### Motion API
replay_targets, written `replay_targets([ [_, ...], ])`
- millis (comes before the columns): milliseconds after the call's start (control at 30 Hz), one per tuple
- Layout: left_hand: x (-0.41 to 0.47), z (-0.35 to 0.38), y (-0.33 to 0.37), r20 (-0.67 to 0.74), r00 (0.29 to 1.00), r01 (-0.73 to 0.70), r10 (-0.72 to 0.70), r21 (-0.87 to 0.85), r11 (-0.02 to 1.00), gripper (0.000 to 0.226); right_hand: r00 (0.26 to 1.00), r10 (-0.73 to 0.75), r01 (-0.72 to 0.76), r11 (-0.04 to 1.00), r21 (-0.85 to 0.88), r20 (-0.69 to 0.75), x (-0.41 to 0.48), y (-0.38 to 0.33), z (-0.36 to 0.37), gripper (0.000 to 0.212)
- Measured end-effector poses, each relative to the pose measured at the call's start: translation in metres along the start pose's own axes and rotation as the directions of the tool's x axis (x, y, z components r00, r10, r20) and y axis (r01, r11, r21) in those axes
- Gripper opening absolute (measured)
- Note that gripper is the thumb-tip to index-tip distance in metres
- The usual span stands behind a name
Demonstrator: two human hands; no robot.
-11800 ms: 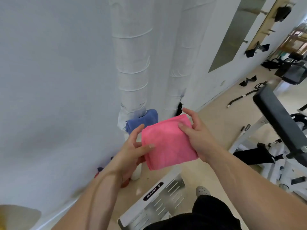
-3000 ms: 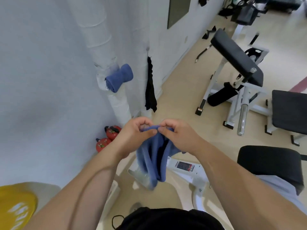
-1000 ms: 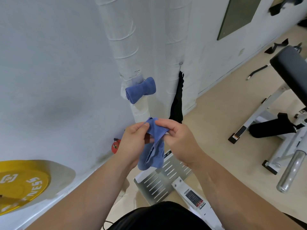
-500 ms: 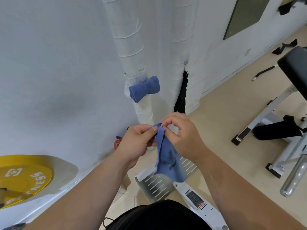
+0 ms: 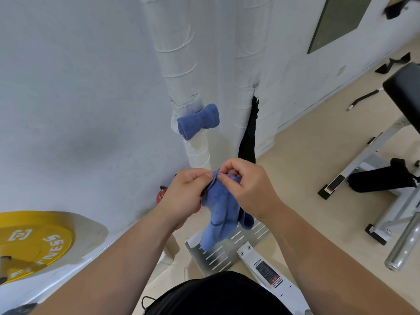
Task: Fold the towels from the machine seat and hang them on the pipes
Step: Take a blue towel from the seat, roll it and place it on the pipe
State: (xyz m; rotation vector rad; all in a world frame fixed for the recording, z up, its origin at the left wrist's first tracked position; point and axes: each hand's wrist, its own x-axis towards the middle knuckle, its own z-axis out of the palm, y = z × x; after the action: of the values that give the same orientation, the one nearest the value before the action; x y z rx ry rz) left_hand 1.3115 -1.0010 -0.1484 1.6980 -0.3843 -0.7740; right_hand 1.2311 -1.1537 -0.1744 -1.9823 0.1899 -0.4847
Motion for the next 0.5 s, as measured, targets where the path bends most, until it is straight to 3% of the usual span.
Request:
replay_targets([
  [267,0.003,-0.003,0.000,-0.019,0.999,-0.032,0.031,-0.081,0.996,0.024,0.994,-0.068,0.068,0.998,0.006,0.086,0.009,-0.002,-0.007,0.014],
  [400,0.007,-0.007,-0.003,-0.011,0.999,0.028,-0.032,-0.236,0.971,0.035,0.994,-0.015,0.009,0.998,0.056,0.107,0.012,0.000,-0.011,0.010],
  [500,0.006,-0.007,-0.005,0.005,1.000,0.021,-0.021,-0.229,0.973,0.043,0.994,-0.017,0.012,0.998,0.057,0.104,0.013,-0.001,-0.010,0.008],
])
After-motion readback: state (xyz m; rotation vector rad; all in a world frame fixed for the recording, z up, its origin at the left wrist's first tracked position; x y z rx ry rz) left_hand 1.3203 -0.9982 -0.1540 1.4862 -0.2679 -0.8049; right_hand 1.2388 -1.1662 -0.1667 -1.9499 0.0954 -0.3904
